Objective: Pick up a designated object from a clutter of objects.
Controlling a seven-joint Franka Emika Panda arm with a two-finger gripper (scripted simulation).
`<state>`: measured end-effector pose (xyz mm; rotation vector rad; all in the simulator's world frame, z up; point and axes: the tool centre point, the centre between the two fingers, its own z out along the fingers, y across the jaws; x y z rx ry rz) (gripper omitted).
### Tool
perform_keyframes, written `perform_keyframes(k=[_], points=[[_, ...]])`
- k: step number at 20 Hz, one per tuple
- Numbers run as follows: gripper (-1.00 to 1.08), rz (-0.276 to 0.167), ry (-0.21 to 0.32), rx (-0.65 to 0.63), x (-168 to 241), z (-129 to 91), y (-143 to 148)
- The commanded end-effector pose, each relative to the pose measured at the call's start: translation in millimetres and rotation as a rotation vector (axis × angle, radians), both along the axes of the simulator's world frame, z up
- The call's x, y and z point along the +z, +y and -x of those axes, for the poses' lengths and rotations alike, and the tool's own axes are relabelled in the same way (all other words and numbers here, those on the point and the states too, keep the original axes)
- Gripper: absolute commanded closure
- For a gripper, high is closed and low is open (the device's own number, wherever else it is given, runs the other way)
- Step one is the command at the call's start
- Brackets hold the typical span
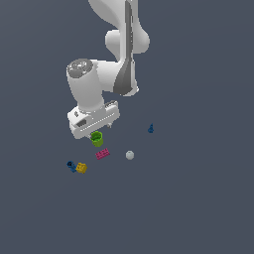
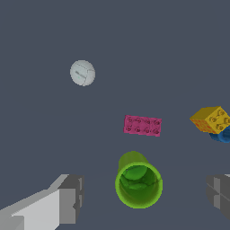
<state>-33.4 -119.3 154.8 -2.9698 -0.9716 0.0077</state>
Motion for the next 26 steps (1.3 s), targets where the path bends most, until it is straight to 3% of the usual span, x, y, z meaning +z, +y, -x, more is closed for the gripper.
perform_keyframes(k=[1, 14, 26], points=[[-0.92, 0.001, -0.003, 0.048, -11.2, 4.6, -6.7], [-0.92, 0.010, -0.011, 0.238, -53.9, 27.1, -32.5], [-0.92, 0.013, -0.011, 0.273, -62.9, 32.3, -37.2]])
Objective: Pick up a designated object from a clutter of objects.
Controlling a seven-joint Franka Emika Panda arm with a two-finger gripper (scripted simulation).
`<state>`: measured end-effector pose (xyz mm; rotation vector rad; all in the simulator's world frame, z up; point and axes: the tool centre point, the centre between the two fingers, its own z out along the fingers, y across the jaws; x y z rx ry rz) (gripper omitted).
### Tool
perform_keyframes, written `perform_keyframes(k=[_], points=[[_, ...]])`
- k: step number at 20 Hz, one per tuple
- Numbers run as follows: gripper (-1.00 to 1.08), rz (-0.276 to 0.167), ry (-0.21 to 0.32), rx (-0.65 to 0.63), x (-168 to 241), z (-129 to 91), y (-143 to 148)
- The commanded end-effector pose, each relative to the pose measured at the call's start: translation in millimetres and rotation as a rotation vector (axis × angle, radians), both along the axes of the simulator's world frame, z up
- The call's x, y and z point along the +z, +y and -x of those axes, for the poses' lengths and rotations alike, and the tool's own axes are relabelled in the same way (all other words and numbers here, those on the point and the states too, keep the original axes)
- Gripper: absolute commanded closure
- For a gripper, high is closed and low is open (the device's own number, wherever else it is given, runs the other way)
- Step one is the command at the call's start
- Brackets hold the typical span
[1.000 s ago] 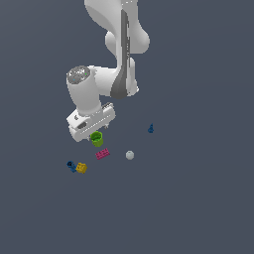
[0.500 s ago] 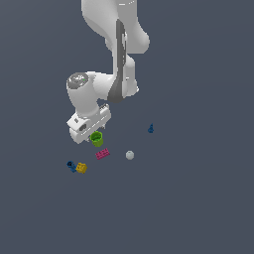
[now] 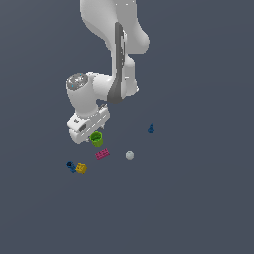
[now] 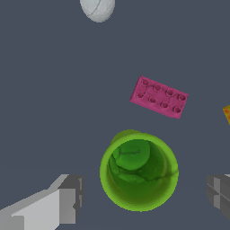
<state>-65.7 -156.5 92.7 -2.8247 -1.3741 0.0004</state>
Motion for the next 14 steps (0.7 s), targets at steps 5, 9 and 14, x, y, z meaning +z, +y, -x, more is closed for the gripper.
perform_keyframes(k=[5, 9, 14], points=[[-0.92, 0.000, 0.000, 0.001, -14.0, 0.7, 0.0], [-0.92, 0.000, 0.000, 0.002, -33.1, 1.2, 0.1], [-0.92, 0.000, 0.000, 0.003, -47.9, 1.0, -0.2]])
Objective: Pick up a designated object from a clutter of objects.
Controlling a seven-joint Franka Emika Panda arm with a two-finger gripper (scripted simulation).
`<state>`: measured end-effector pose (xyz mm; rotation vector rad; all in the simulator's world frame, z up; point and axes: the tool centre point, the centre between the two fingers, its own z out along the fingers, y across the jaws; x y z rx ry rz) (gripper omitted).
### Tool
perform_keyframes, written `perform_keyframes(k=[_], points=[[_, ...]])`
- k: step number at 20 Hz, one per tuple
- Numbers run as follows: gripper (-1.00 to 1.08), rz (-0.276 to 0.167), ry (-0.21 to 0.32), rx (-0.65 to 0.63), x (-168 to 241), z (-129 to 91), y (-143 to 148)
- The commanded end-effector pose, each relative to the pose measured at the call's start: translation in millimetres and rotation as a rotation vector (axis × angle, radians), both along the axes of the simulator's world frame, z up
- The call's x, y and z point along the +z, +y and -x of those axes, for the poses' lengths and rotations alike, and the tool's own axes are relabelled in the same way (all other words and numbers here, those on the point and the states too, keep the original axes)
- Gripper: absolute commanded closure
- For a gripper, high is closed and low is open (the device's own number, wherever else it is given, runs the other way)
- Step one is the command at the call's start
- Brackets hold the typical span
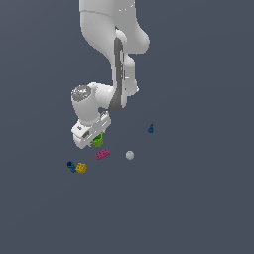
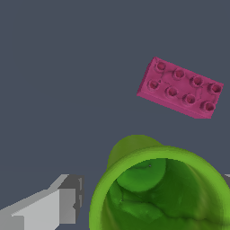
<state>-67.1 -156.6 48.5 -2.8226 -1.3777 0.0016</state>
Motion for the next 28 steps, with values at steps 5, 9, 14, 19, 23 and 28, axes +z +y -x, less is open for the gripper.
perform_keyframes(k=[5, 9, 14, 19, 23, 28], points=[[1.08, 0.000, -0.001, 0.001, -6.0, -0.6, 0.0], [1.08, 0.000, -0.001, 0.001, -6.0, -0.6, 0.0], [1.08, 0.001, -0.003, 0.000, -5.0, -1.2, -0.6], [1.08, 0.001, -0.003, 0.000, 1.4, -1.9, 0.3], [1.08, 0.001, -0.003, 0.000, 15.9, -3.3, 2.3], [1.08, 0.001, -0.003, 0.000, 45.8, -6.4, 6.0]])
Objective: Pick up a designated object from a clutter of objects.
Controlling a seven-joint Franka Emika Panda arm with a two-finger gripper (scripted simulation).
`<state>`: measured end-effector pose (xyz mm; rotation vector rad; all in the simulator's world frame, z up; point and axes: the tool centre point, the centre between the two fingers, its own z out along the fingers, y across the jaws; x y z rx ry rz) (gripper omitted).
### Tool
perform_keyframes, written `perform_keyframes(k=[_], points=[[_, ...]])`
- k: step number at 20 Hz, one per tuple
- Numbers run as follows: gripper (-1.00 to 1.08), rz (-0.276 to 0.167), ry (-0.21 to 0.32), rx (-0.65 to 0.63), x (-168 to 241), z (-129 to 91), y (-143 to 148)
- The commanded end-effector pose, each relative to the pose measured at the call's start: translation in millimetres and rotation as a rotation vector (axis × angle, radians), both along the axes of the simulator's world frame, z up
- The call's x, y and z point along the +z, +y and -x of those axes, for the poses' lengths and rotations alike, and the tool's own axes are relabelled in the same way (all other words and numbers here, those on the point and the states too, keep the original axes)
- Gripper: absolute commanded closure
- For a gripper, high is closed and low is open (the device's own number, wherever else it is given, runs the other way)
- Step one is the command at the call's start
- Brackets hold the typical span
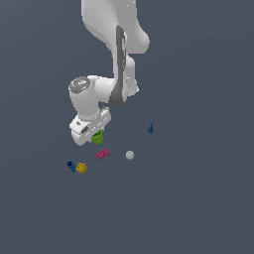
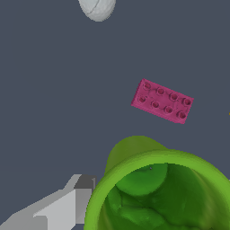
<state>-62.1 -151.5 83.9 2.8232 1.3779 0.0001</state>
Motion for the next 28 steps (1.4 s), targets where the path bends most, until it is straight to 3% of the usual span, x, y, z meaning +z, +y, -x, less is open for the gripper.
perform_keyframes(k=[1, 28], points=[[1.08, 0.001, -0.002, 0.000, 18.0, -2.3, 2.0], [1.08, 0.001, 0.000, 0.000, 264.6, -34.3, 32.1]])
